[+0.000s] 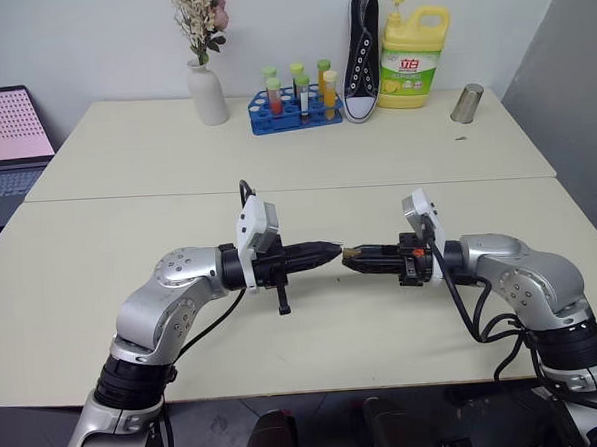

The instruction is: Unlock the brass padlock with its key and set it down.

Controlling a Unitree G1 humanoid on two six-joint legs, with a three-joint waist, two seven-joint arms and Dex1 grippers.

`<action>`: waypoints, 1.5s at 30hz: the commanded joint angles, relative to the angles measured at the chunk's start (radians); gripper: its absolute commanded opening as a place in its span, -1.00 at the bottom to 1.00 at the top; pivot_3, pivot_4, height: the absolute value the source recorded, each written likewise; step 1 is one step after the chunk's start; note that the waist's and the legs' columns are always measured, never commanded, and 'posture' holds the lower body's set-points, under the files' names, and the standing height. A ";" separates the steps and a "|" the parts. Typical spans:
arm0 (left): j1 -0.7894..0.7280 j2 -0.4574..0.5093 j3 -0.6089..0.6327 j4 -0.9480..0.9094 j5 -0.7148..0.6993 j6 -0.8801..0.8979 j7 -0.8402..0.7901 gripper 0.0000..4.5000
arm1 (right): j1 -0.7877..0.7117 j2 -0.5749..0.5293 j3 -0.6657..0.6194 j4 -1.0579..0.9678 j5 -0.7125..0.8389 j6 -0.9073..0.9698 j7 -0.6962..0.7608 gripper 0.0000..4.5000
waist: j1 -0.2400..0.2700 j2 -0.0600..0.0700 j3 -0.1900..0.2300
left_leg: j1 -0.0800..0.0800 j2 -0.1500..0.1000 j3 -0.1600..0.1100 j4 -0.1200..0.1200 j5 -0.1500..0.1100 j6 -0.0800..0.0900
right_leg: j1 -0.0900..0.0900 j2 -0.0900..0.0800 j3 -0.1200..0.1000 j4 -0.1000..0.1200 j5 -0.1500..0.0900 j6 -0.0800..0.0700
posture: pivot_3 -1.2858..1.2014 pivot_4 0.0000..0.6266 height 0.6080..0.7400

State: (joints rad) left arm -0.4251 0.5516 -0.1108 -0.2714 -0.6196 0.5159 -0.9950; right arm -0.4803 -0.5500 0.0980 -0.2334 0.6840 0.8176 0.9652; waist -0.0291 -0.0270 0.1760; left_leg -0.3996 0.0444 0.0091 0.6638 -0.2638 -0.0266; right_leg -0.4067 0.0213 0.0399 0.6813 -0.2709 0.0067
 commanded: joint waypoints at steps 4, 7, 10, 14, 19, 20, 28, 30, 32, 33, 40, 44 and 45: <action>-0.011 0.000 0.022 -0.036 0.005 -0.018 0.002 -1.00 | -0.003 -0.011 -0.011 -0.015 -0.001 -0.023 0.021 -0.91 | 0.000 0.000 0.000 | 0.000 0.000 0.000 0.000 0.000 0.000 | 0.000 0.000 0.000 0.000 0.000 0.000 | 0.03 -0.52 1.00; -0.010 -0.004 0.024 -0.031 0.016 -0.030 0.007 -1.00 | -0.005 -0.010 -0.011 -0.012 -0.002 -0.024 0.025 -0.91 | 0.000 0.000 0.000 | 0.000 0.000 0.000 0.000 0.000 0.000 | 0.000 0.000 0.000 0.000 0.000 0.000 | 0.03 -0.52 1.00; -0.011 -0.009 0.026 -0.027 0.023 -0.042 0.016 -1.00 | -0.006 -0.007 -0.011 -0.010 -0.003 -0.024 0.027 -0.91 | 0.000 0.000 0.000 | 0.000 0.000 0.000 0.000 0.000 0.000 | 0.000 0.000 0.000 0.000 0.000 0.000 | 0.03 -0.52 1.00; -0.010 -0.011 0.025 -0.034 0.021 -0.040 0.017 -1.00 | -0.009 -0.007 -0.010 -0.008 -0.004 -0.024 0.029 -0.91 | 0.000 0.000 0.000 | 0.000 0.000 0.000 0.000 0.000 0.000 | 0.000 0.000 0.000 0.000 0.000 0.000 | 0.03 -0.52 1.00; 0.004 0.017 0.030 -0.067 0.070 -0.063 0.048 -1.00 | -0.010 -0.008 -0.009 -0.004 -0.010 -0.024 0.024 -0.91 | 0.000 0.000 0.000 | 0.000 0.000 0.000 0.000 0.000 0.000 | 0.000 0.000 0.000 0.000 0.000 0.000 | 0.03 -0.52 1.00; 0.008 0.027 0.039 -0.081 0.061 -0.062 0.038 -1.00 | -0.010 -0.010 -0.010 -0.003 -0.010 -0.021 0.022 -0.91 | 0.000 0.000 0.000 | 0.000 0.000 0.000 0.000 0.000 0.000 | 0.000 0.000 0.000 0.000 0.000 0.000 | 0.03 -0.52 1.00; 0.113 0.190 0.038 -0.099 0.284 -0.425 -0.089 -0.46 | -0.022 -0.021 -0.002 0.046 -0.038 0.016 -0.006 -0.91 | 0.000 0.001 0.000 | 0.001 0.000 0.001 -0.001 0.000 0.000 | 0.000 0.000 0.001 0.000 0.000 -0.001 | 0.03 -0.52 1.00; 0.131 0.192 0.038 -0.097 0.294 -0.459 -0.095 -0.21 | -0.031 -0.024 0.009 0.062 -0.039 0.053 -0.011 -0.91 | 0.001 0.001 0.000 | 0.000 0.000 0.001 -0.001 0.000 0.000 | 0.000 -0.001 0.001 0.000 0.000 -0.001 | 0.03 -0.52 1.00; 0.139 0.190 0.032 -0.093 0.304 -0.482 -0.100 0.10 | -0.042 -0.023 0.015 0.083 -0.032 0.107 -0.026 -0.91 | 0.001 0.000 0.000 | 0.000 0.000 0.002 -0.001 0.000 0.000 | 0.000 -0.001 0.001 -0.001 0.000 -0.001 | 0.03 -0.52 1.00; 0.141 0.187 0.029 -0.092 0.310 -0.492 -0.100 0.23 | -0.047 -0.023 0.017 0.091 -0.029 0.128 -0.029 -0.91 | 0.001 0.000 0.000 | 0.000 0.000 0.002 -0.001 0.000 0.000 | 0.000 -0.001 0.001 -0.001 0.000 -0.001 | 0.03 -0.52 1.00; 0.150 0.171 0.010 -0.090 0.343 -0.522 -0.089 1.00 | -0.090 0.005 0.043 0.191 -0.036 0.260 -0.074 -0.91 | 0.000 0.000 0.000 | 0.000 0.000 0.001 -0.001 0.000 0.000 | 0.000 -0.001 0.001 -0.001 0.000 -0.001 | 0.03 -0.52 1.00; 0.158 0.174 -0.005 -0.085 0.361 -0.538 -0.098 1.00 | -0.126 0.032 0.065 0.262 -0.057 0.297 -0.092 -0.91 | 0.000 0.000 0.001 | 0.000 0.000 0.001 -0.001 0.000 0.000 | 0.000 -0.001 0.001 0.000 0.000 -0.001 | 0.03 -0.52 1.00; 0.160 0.175 -0.009 -0.084 0.364 -0.543 -0.101 1.00 | -0.138 0.039 0.072 0.290 -0.072 0.296 -0.102 -0.91 | 0.000 0.000 0.000 | 0.000 0.000 0.001 -0.001 0.000 0.000 | -0.001 -0.001 0.001 0.000 0.000 -0.001 | 0.03 -0.52 1.00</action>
State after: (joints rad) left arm -0.2662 0.7241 -0.1232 -0.3460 -0.2607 -0.0068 -1.0949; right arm -0.5876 -0.5174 0.1701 0.0427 0.6252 1.1081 0.8697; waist -0.0294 -0.0265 0.1765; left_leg -0.3994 0.0447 0.0104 0.6628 -0.2638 -0.0266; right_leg -0.4074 0.0207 0.0406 0.6808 -0.2710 0.0057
